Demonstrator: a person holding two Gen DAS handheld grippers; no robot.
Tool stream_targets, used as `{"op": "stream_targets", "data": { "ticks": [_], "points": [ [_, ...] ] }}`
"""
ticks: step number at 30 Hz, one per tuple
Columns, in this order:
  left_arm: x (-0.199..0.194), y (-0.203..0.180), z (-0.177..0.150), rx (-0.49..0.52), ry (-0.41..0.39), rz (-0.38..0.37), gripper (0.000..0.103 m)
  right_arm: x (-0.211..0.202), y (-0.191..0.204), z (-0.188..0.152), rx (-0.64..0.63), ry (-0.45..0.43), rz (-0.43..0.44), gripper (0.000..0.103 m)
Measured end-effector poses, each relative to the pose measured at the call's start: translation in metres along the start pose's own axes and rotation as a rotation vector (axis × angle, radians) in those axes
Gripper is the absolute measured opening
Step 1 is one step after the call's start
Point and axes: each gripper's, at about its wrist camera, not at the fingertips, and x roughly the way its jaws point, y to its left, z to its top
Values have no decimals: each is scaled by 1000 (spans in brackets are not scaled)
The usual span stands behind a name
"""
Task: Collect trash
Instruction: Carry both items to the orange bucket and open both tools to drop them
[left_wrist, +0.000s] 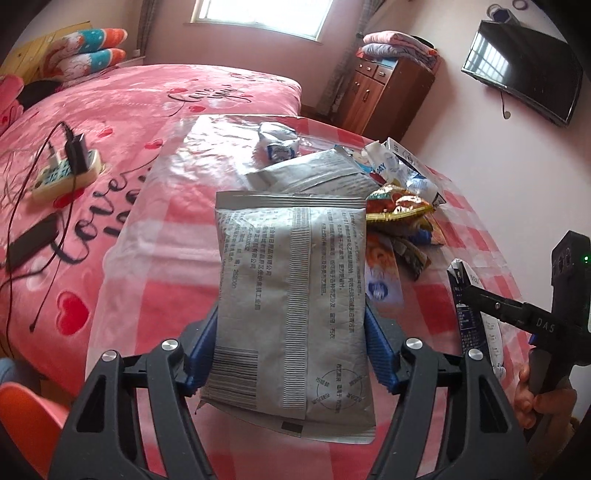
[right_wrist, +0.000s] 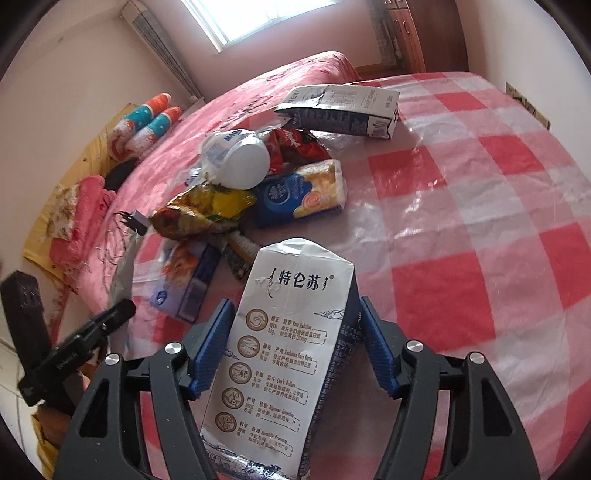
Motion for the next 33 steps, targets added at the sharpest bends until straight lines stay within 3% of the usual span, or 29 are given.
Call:
{"op": "stream_targets", "data": {
  "ticks": [8, 15, 20, 26, 33],
  "points": [
    [-42, 10, -26, -12, -53, 20, 70, -15, 14, -18, 19, 6, 77, 68],
    [-91, 31, -49, -44, -112, 71, 70, -19, 62, -23, -46, 32, 154, 67],
    [-126, 64, -73, -100, -136, 147, 70, -13, 125, -31, -140, 81, 243, 68],
    [-166, 131, -121, -243, -138, 264, 70, 5, 215, -52, -273, 170, 355, 68],
    [-177, 195, -168, -395, -109, 350, 70, 37, 318, -93, -447, 257, 426, 68]
  ]
}}
